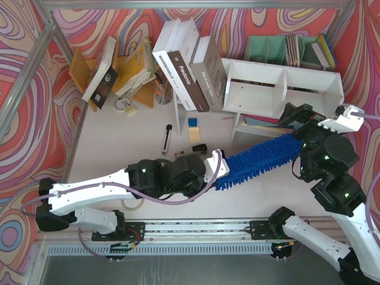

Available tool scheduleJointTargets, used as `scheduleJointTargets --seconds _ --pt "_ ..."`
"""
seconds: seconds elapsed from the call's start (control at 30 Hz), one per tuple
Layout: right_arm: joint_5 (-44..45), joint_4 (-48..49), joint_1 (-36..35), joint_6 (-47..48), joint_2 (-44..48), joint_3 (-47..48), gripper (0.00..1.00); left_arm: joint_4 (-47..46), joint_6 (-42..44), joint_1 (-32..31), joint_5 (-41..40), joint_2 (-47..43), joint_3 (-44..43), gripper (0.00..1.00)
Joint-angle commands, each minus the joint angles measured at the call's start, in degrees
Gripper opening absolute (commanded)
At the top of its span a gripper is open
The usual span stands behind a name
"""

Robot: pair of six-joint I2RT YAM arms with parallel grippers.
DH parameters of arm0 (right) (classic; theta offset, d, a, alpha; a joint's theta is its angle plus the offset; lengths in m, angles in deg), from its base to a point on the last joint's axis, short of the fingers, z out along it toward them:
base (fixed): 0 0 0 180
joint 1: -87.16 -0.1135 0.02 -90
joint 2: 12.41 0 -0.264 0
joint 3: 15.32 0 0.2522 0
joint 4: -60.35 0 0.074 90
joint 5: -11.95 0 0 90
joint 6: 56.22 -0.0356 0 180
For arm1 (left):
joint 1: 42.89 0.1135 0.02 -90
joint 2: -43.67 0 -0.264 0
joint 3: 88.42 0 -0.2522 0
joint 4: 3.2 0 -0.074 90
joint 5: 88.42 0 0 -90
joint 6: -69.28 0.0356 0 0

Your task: Dust the bookshelf with a duster

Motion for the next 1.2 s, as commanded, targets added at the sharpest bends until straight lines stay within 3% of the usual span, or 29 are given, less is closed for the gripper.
scheduleJointTargets --seconds 0.0,0.13,0.43,0.5,0.67,1.17 --pt "-4.29 2.69 0.23 0.65 0.94 -1.3 0.99 -13.24 2.08 0.16 -0.32 -4.38 7.96 0.0" --pt "-5.04 -0.53 0.23 -3.91 -0.2 -0.29 0.99 -17.61 4.32 0.16 -5.13 -7.5 14.62 0.0" --pt "-7.43 -32.93 0.23 -35.56 -9.22 9.67 0.98 -28.94 8.75 0.14 -16.43 -12.89 24.06 0.0" --pt "-9.22 -35.79 0.23 -40.08 -9.85 8.96 0.99 -30.32 10.03 0.11 -16.85 -12.96 24.75 0.0" --pt "-12.03 -33.87 0.21 -48.53 -6.02 0.43 0.99 -32.36 11.62 0.12 -16.35 -11.85 24.47 0.0" --pt "-16.52 -25.38 0.23 -59.51 1.37 -13.63 0.96 -38.16 11.96 0.14 -9.44 -6.2 22.9 0.0"
